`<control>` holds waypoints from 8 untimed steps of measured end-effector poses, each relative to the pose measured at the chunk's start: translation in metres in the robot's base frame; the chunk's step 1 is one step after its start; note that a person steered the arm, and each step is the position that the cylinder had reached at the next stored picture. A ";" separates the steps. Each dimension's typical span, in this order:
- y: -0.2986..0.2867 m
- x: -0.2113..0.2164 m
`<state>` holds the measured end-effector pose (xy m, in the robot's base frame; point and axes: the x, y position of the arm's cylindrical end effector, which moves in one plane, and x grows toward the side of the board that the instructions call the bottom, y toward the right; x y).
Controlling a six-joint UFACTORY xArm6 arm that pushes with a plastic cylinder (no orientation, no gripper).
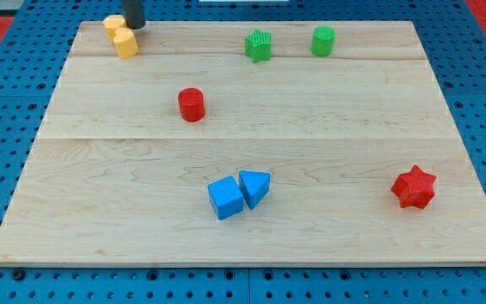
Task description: Push the yellow blocks slightly to left
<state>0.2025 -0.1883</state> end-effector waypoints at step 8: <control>-0.062 0.041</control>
<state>0.2433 -0.2505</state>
